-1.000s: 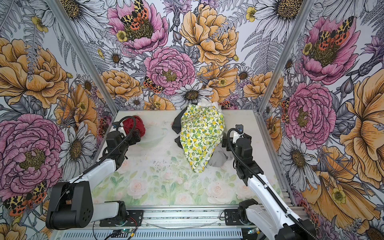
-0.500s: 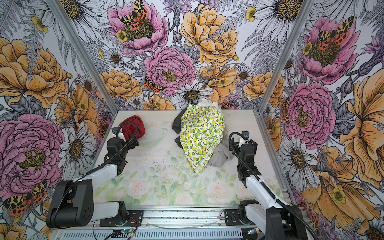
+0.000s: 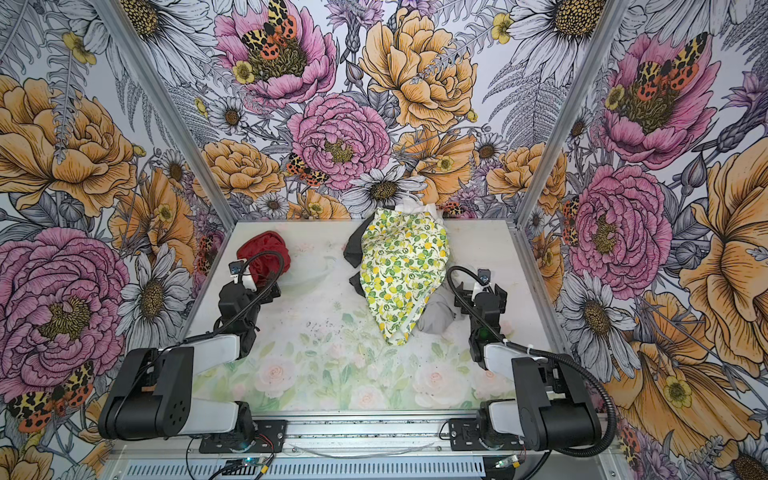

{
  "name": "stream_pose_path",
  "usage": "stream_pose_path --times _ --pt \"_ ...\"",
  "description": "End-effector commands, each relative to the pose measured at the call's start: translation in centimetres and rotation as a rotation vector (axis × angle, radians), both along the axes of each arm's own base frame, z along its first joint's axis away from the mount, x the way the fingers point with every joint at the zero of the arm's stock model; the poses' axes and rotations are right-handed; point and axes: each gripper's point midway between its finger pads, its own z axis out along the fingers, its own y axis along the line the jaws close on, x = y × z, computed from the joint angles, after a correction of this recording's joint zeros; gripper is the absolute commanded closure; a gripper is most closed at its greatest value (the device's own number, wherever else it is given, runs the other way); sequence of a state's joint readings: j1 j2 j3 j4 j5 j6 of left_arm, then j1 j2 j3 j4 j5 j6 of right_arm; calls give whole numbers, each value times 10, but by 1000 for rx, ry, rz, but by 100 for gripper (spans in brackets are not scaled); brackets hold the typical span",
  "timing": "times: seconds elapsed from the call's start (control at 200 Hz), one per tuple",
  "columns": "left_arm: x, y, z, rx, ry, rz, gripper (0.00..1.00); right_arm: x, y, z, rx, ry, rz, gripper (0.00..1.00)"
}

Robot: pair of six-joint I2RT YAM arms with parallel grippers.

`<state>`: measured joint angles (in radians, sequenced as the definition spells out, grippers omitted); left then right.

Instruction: Pick out a specific cloth from the pile

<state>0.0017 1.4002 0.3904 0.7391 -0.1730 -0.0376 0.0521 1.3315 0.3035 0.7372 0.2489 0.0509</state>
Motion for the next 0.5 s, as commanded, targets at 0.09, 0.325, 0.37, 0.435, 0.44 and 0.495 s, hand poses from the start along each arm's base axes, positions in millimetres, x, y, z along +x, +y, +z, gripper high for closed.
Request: stream_pose_path --times 0.09,0.325,0.37,0.435,0.44,0.495 --pt "-1 3 -1 35 -70 37 1 11 1 15 18 -134 25 1" --pt "7 -1 -14 61 -39 34 1 22 7 -2 8 -99 56 2" --pt "8 1 -15 48 -21 30 1 25 9 -4 14 -71 68 0" --pt "9 1 -13 46 -39 25 1 34 7 -8 22 -31 63 1" --pt "9 1 -13 46 -40 25 1 34 6 -9 27 -27 64 1" --pt "9 2 -15 43 -28 26 1 38 -1 -10 81 -13 78 1"
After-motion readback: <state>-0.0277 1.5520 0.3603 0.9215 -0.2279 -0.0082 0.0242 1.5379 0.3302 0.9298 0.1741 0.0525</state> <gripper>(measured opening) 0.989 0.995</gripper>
